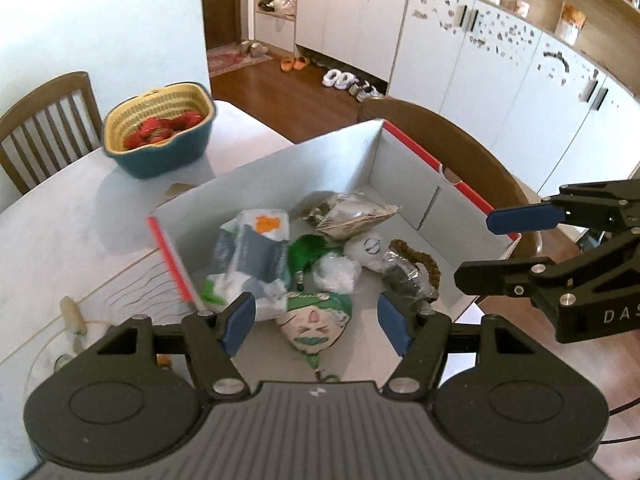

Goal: Organize objects
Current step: 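Withdraw both tools from the shoebox toward the remaining items on the mat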

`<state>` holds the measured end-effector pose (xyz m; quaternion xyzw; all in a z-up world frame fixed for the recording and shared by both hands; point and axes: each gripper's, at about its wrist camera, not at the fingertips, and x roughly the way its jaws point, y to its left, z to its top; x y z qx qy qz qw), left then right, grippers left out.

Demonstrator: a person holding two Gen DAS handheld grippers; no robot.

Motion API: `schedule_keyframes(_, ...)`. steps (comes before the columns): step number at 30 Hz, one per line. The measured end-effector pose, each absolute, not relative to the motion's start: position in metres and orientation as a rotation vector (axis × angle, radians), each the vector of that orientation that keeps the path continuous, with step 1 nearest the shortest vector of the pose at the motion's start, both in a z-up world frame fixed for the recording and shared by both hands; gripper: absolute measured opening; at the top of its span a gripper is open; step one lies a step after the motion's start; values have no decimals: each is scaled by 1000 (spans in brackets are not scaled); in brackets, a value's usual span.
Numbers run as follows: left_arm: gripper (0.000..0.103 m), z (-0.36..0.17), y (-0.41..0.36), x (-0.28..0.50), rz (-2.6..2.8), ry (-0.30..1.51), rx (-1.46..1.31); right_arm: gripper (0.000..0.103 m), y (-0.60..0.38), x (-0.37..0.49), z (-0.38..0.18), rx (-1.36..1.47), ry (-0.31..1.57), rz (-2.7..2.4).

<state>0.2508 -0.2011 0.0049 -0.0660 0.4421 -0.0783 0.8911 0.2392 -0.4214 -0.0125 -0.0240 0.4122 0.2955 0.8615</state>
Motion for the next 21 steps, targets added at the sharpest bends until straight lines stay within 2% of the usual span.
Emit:
schedule_keyframes(10, 67, 11, -155, 216, -161, 860, -165, 69, -389, 214, -3, -1, 841, 574)
schedule_keyframes(14, 68, 10, -137, 206, -164, 842, -173, 76, -374, 204, -4, 42, 847, 555)
schedule_keyframes(17, 77, 11, -120, 197, -166, 820, -193, 78, -361, 195, -5, 59, 846, 548)
schedule_keyframes(21, 78, 11, -99, 187, -164, 801, -210, 85, -340, 186, -3, 76, 838, 546)
